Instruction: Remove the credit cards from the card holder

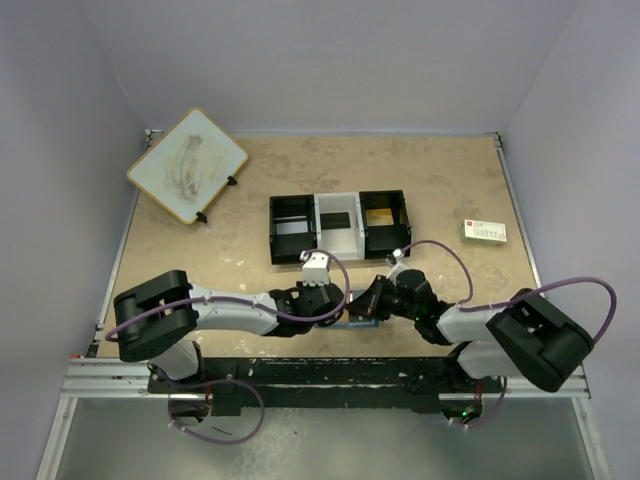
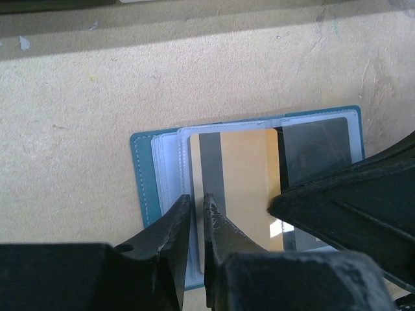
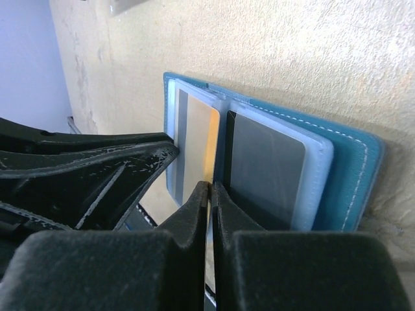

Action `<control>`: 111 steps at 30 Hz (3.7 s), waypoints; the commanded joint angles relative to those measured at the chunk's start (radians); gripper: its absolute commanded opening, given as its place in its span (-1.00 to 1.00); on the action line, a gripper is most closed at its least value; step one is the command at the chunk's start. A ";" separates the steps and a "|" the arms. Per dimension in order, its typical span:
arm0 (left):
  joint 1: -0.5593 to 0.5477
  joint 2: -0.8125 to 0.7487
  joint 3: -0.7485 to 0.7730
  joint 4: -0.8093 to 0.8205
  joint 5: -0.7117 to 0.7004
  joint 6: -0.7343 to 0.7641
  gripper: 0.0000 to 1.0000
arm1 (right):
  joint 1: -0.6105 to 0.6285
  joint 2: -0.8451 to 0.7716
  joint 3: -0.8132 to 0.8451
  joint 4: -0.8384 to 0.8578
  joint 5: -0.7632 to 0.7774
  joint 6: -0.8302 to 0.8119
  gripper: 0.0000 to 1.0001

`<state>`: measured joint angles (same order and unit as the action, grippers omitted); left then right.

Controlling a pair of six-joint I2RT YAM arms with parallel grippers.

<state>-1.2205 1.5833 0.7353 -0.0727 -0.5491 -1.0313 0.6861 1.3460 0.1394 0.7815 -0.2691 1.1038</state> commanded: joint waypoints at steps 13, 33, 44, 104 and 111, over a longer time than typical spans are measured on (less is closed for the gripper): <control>-0.020 0.029 -0.027 -0.074 0.062 -0.025 -0.84 | -0.023 -0.225 -0.024 -0.156 -0.006 -0.068 -1.00; -0.020 -0.110 -0.048 -0.077 0.006 -0.040 -0.70 | -0.092 -0.297 -0.032 -0.280 -0.016 -0.141 -1.00; -0.009 -0.106 -0.021 0.227 0.080 0.017 -0.41 | -0.093 -0.272 -0.025 -0.266 0.000 -0.134 -0.98; -0.008 -0.013 -0.126 0.165 0.049 -0.119 -0.84 | -0.092 -0.094 -0.010 0.040 -0.105 -0.157 -0.62; -0.008 0.005 -0.107 0.160 0.055 -0.114 -0.85 | -0.092 -0.028 0.011 0.089 -0.177 -0.189 -0.56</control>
<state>-1.2263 1.5562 0.6205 0.1654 -0.5018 -1.1515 0.5888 1.2911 0.1223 0.7921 -0.3889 0.9562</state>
